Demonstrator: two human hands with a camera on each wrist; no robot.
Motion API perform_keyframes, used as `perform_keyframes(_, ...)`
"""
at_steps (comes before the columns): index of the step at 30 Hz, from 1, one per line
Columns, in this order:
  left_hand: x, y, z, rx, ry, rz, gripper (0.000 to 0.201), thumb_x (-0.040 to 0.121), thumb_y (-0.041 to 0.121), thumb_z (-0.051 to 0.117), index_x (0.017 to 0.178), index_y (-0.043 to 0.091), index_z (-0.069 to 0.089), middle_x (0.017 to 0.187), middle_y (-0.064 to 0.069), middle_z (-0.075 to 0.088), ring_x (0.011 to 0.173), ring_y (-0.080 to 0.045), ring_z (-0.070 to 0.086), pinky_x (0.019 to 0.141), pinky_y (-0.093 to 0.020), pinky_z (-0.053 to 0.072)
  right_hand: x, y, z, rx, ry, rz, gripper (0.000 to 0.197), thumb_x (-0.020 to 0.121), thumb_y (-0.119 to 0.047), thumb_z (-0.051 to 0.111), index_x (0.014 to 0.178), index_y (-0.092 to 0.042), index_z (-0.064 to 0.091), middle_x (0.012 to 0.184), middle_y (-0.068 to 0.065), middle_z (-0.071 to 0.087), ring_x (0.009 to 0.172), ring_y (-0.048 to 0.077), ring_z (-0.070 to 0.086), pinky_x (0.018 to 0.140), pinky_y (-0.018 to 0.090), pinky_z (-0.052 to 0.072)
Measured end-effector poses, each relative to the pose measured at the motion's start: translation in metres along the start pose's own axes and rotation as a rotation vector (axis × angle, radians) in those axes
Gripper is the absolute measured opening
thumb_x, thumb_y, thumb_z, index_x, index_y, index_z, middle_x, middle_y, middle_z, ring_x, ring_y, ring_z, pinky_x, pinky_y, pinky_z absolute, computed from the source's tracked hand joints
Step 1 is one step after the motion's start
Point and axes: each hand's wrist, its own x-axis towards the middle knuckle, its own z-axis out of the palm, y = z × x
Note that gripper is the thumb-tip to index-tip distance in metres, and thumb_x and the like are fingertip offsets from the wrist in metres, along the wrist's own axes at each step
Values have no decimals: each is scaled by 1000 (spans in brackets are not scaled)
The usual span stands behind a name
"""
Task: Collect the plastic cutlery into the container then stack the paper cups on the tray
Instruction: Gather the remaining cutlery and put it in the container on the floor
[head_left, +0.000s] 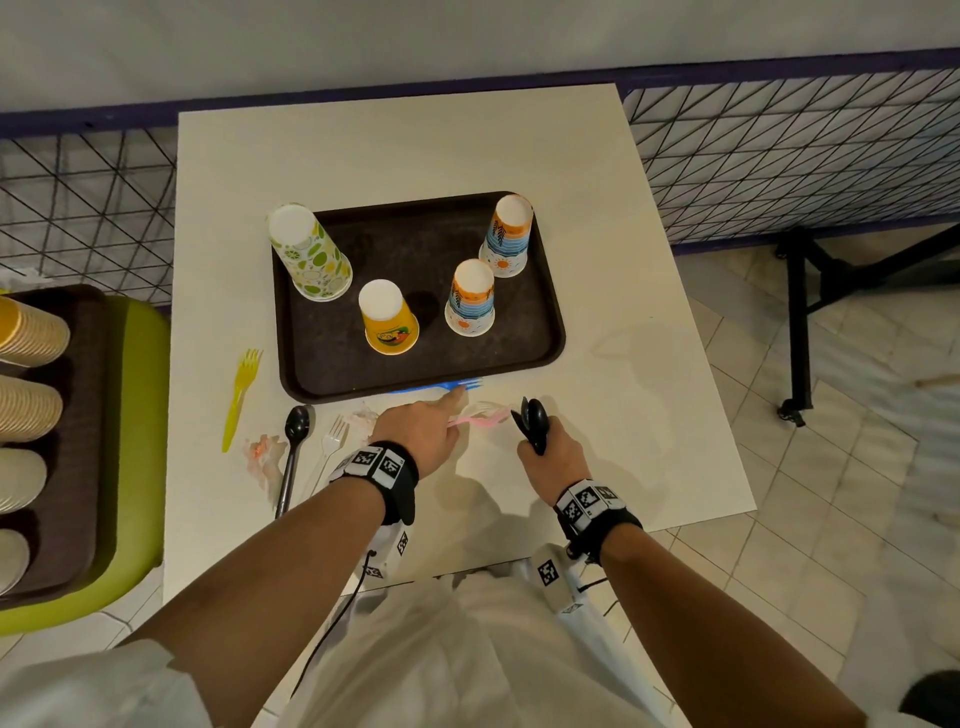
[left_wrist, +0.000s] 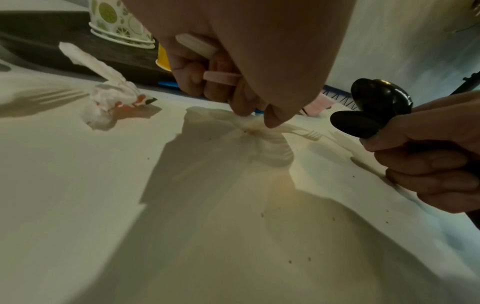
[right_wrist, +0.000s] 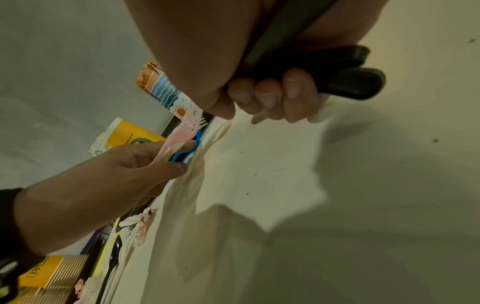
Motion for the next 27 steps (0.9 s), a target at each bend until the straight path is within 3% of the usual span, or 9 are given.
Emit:
perform_keyframes(3,-2,3,-1,-46,18,54,52,102,42,38,153,42,31,128,-4,68,105,-29,67,82,-37,52,1,2,-1,3,-9,0,28,92,-22,57,118,-12,53,93,11,66,79,31,64,69,34,49)
perform_keyframes(6,-3,7,-1,-53,23,24,53,101,39,42,153,38,29,108,-5,72,80,-23,62,66,-33,47,2,2,-1,9,-7,-3,28,92,-22,57,119,-13,54,94,11,67,77,30,63,68,32,47)
perform_keyframes(8,0,7,-3,-35,34,-52,54,100,35,45,152,33,29,101,-7,71,74,-24,57,64,-33,43,3,3,-1,21,-3,0,28,93,-21,57,119,-12,54,94,11,66,77,30,62,68,31,46)
perform_keyframes(12,7,0,-8,79,62,-78,44,102,27,43,146,28,44,113,-7,71,98,-30,67,77,-38,49,7,5,-1,43,7,12,28,95,-24,55,120,-12,57,97,11,67,81,30,62,71,31,45)
perform_keyframes(16,9,-5,-6,120,82,-9,41,104,36,42,145,35,47,121,-3,69,105,-29,66,85,-40,51,9,5,-2,32,10,-7,30,102,-32,52,117,-9,63,93,6,64,82,30,59,72,31,43)
perform_keyframes(19,6,0,-3,3,113,26,42,104,44,41,143,32,51,122,-4,68,109,-29,64,84,-39,50,12,4,-3,173,22,14,32,102,-35,51,90,-11,67,70,5,62,62,28,60,67,41,51)
perform_keyframes(21,3,9,-3,-115,121,31,44,104,45,42,141,25,53,121,-9,65,112,-32,61,86,-39,50,12,-3,-4,404,16,59,35,103,-33,50,78,-10,58,55,4,55,45,24,54,60,42,50)
perform_keyframes(24,-2,26,-9,-300,110,2,45,106,41,40,136,12,56,117,-16,58,111,-35,58,90,-39,46,11,-25,-11,554,43,50,34,104,-36,46,82,-11,53,49,-1,46,44,23,53,51,33,45)
perform_keyframes(27,-9,41,-18,-530,117,-53,34,108,36,37,110,10,58,98,-9,56,96,-30,57,79,-35,41,10,-48,-12,683,27,47,35,101,-45,50,91,-12,57,53,-3,43,43,16,46,50,31,43)
